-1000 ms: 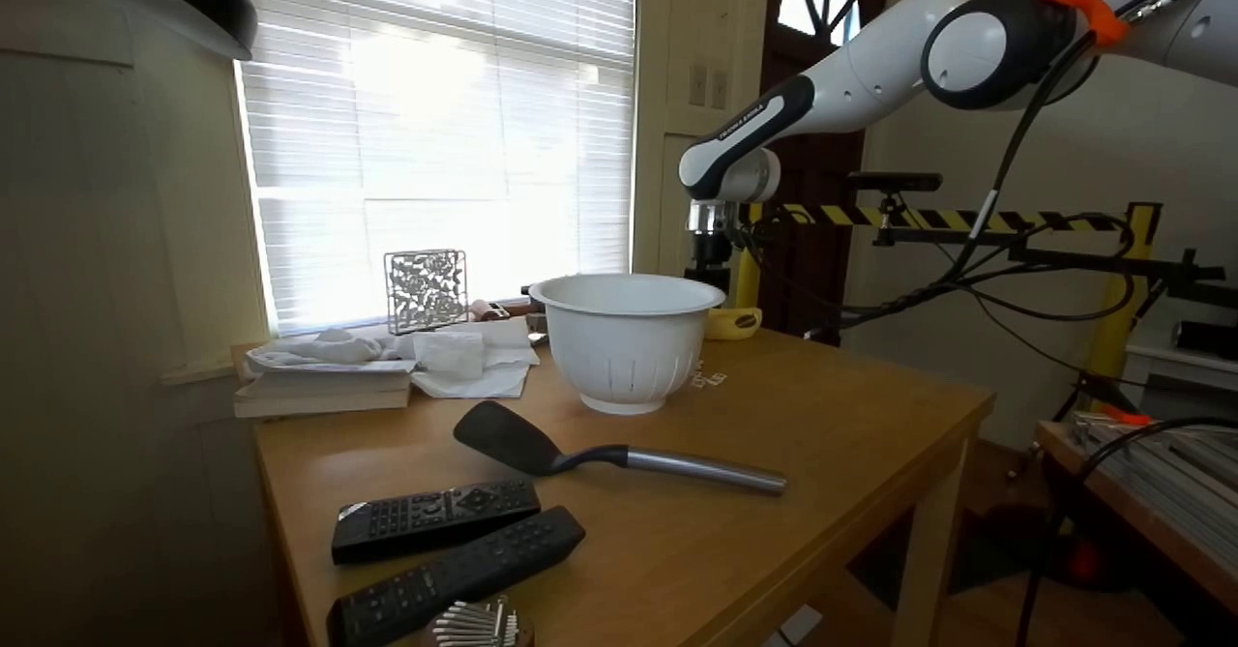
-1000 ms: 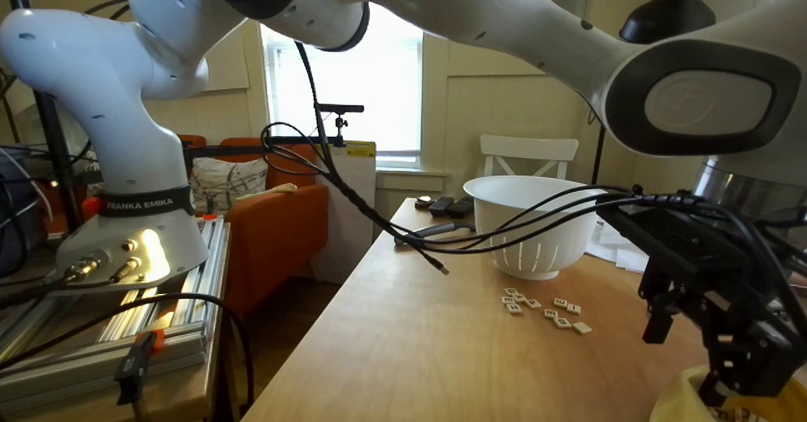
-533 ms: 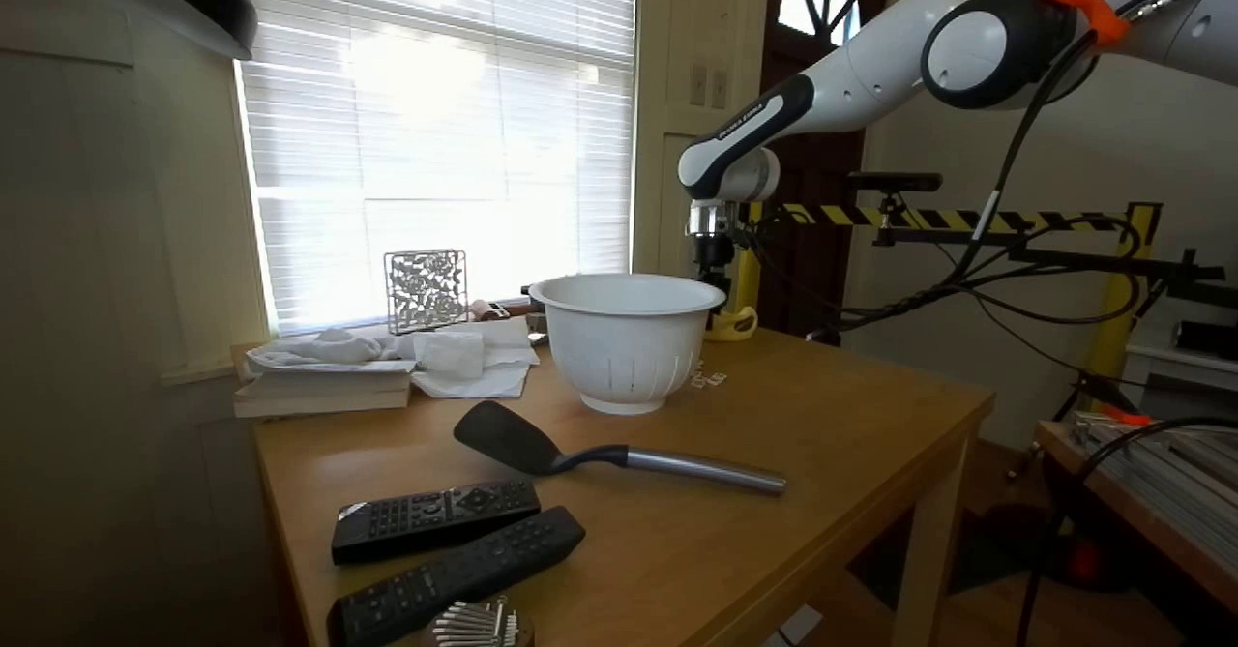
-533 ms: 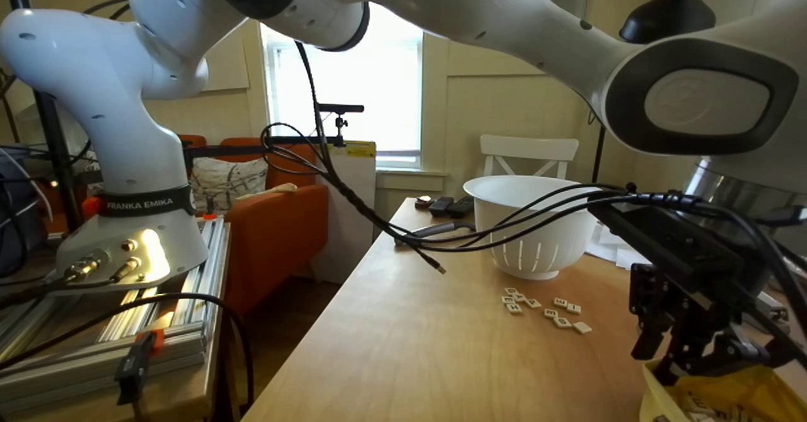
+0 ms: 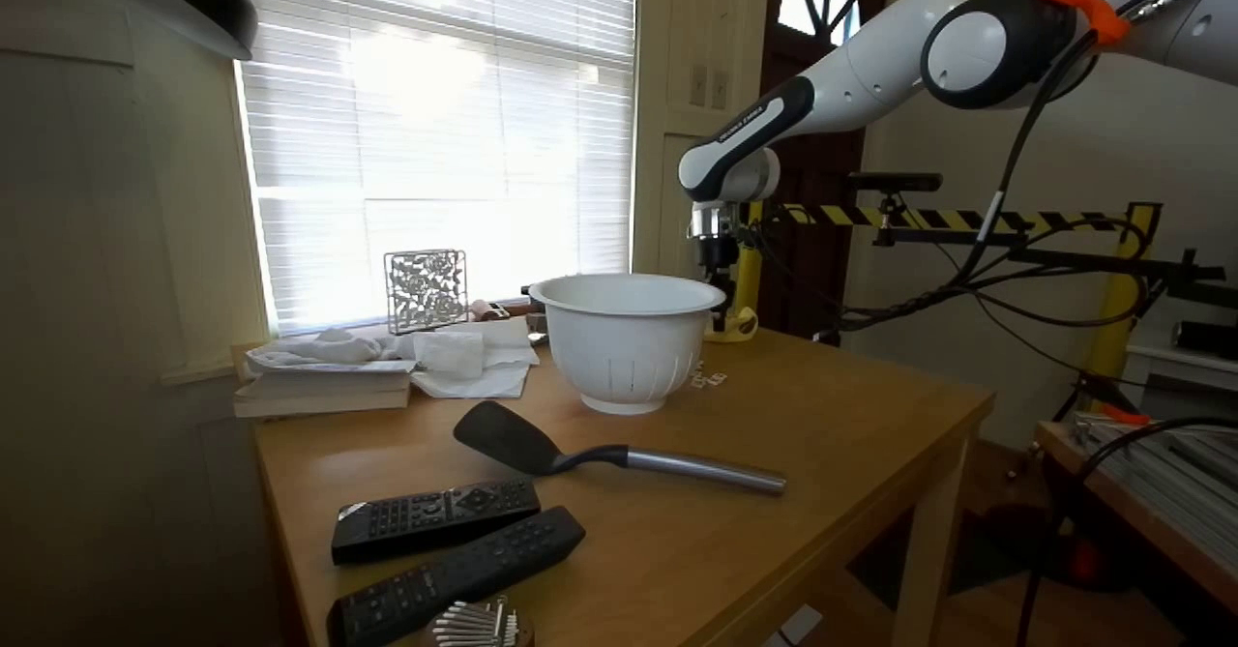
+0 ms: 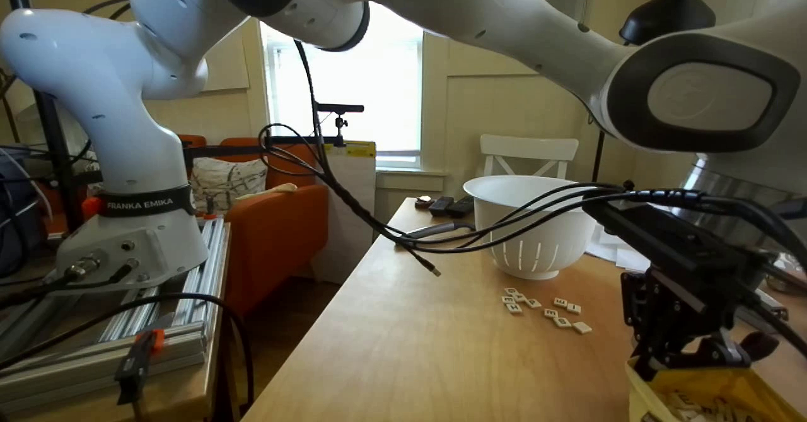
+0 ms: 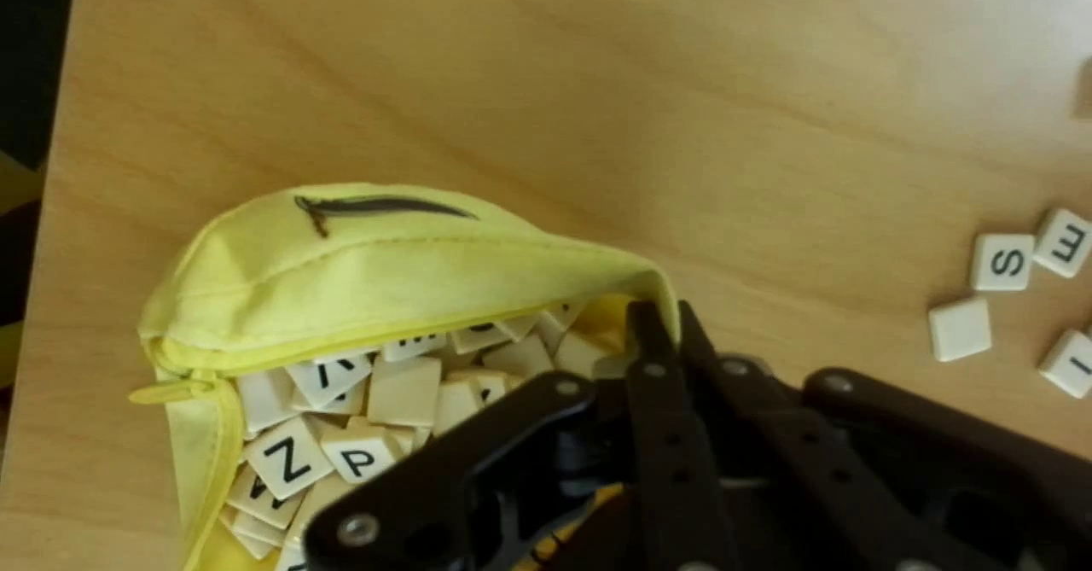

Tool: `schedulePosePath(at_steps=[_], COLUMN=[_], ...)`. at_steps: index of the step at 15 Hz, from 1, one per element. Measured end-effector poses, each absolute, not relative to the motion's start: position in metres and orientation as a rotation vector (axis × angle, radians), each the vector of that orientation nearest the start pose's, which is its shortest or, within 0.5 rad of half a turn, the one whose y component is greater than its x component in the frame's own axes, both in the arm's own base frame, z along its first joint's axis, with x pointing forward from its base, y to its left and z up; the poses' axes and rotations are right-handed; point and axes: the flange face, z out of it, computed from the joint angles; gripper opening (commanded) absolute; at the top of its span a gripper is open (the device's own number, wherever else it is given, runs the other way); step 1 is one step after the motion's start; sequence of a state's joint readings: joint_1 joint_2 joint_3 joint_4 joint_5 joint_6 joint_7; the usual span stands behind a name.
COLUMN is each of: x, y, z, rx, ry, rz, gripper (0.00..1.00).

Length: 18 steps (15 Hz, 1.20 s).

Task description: Move the yellow bag forward

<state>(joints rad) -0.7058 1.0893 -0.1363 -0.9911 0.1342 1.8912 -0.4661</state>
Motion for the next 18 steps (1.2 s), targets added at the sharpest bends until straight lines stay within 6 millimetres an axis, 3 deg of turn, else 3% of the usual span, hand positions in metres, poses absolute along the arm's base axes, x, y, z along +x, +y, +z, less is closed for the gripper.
schedulePosePath(at_steps=[4, 9, 13, 18], x=[0.529, 0.513, 0.498, 0.481], y=[-0.523, -0.49, -0.457, -0.411], z=[0.182, 0.186, 0.169, 0.137], rx=[-2.928, -2.893, -2.889, -2.9], ry=[0.387, 0.13, -0.011, -0.09], rz=[0.373, 0.548, 0.647, 0.64], gripper=[0.01, 0.01, 0.01, 0.01])
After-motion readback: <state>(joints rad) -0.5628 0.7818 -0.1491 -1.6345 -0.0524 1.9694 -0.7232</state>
